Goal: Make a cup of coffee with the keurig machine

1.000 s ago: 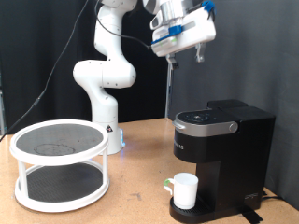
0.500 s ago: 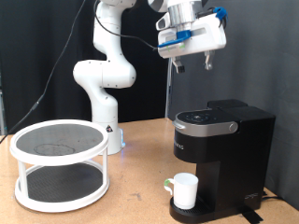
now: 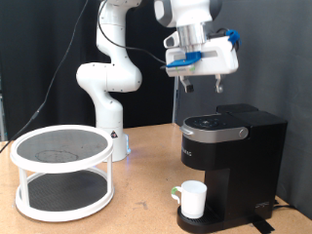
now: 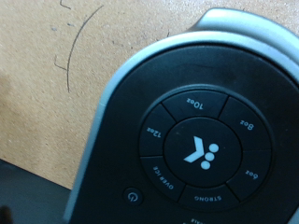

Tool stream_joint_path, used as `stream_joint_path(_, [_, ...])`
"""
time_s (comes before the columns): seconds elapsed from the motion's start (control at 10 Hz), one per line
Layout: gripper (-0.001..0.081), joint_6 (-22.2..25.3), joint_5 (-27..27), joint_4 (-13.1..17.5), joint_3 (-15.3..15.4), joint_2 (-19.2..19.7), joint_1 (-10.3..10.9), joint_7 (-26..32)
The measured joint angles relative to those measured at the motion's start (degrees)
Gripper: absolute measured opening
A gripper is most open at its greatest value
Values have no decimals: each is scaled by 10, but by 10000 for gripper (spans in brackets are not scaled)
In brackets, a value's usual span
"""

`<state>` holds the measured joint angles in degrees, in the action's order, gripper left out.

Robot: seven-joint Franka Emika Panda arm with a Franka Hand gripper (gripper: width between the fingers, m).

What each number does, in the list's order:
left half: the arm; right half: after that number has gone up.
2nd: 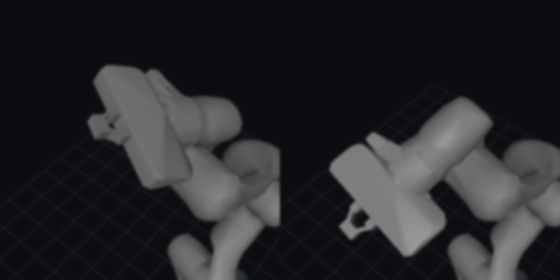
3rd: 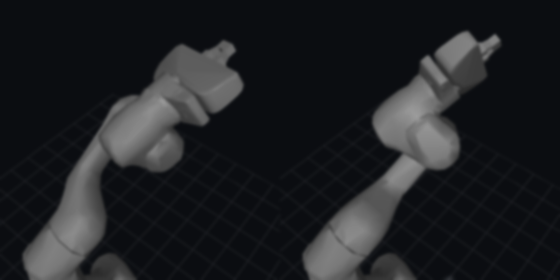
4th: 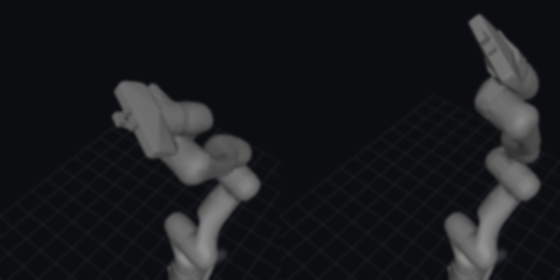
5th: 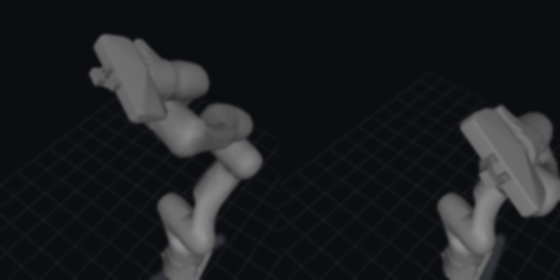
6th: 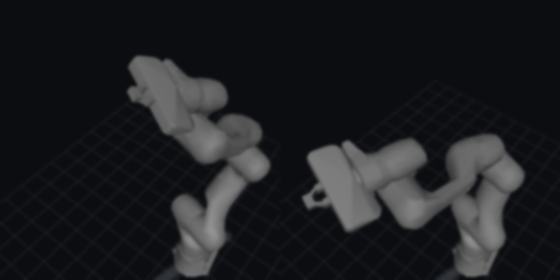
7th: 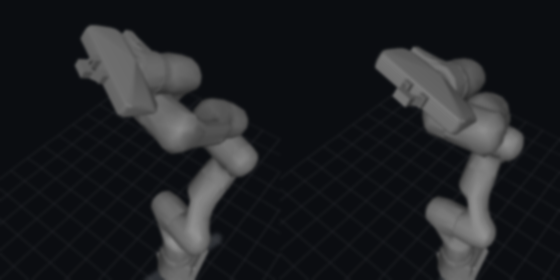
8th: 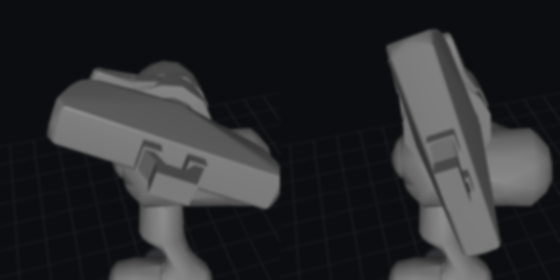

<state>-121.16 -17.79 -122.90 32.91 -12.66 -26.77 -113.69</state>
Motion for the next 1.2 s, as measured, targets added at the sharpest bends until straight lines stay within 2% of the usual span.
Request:
stream_joint_path(0.1, [621,-11,-4,-6,2,7,2,6])
stream_joint_path(0.2, [621,-22,-10,-14,4,11,3,13])
stream_joint_path(0.3, [437,-31,-15,-21,7,12,4,20])
stream_joint_path(0.4, [300,-36,-19,-28,9,12,5,25])
stream_joint_path(0.5, [300,-39,-22,-33,10,12,6,30])
stream_joint_path(0.6, [117,-46,-23,-40,12,12,8,32])
stream_joint_path(0.7, [117,-53,-23,-48,15,12,9,32])
stream_joint_path(0.8, [34,-56,-23,-55,18,12,9,32])
stream_joint_path(1.2, [7,-80,-20,-69,21,23,7,29])
